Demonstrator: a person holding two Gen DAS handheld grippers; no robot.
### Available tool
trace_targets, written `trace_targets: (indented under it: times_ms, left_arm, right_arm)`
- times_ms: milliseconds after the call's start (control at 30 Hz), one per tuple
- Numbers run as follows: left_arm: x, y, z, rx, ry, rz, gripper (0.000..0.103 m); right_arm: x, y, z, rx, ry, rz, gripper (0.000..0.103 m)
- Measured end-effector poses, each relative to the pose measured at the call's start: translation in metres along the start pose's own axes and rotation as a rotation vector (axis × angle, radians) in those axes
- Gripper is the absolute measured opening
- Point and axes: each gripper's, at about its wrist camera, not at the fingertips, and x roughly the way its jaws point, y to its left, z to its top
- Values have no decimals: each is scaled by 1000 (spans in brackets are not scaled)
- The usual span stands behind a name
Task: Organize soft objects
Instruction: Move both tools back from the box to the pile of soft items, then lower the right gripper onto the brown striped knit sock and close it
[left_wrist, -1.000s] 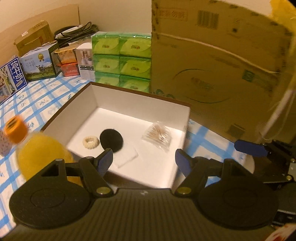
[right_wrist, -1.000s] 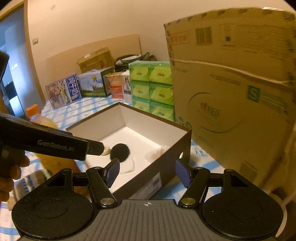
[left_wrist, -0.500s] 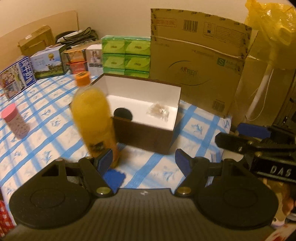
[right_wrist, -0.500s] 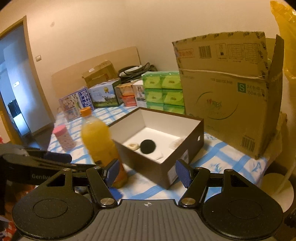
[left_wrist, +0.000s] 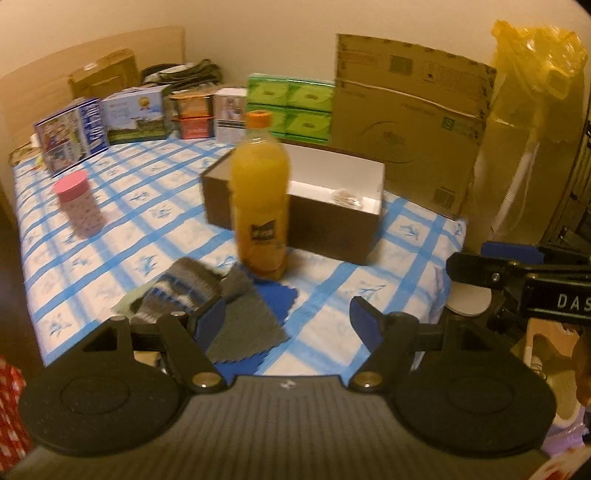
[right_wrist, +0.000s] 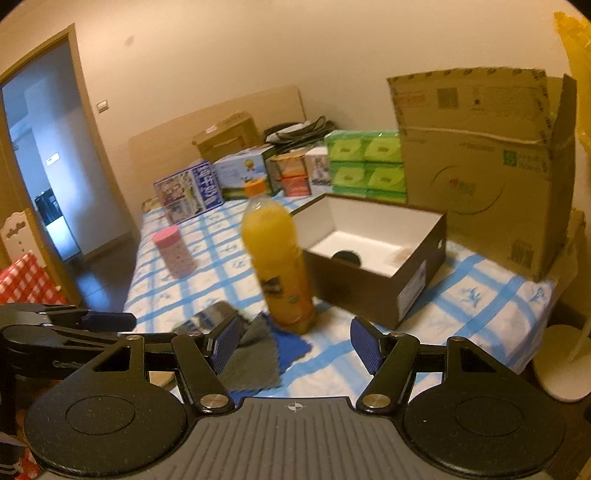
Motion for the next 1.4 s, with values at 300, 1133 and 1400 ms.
trace_targets:
  times_ms: [300,1133,1400]
  left_arm:
    - [-25,51,-41,-108,-4,102,72]
    - [19,116,-96,-70,55,153,72]
    - [41,157,-91,-92,63,183,71]
  right_arm:
    - [25,27,-16,-13,67,42,67]
    - [91,52,-68,13,173,-2,67]
    - [132,79,-76,-53,228,17,67]
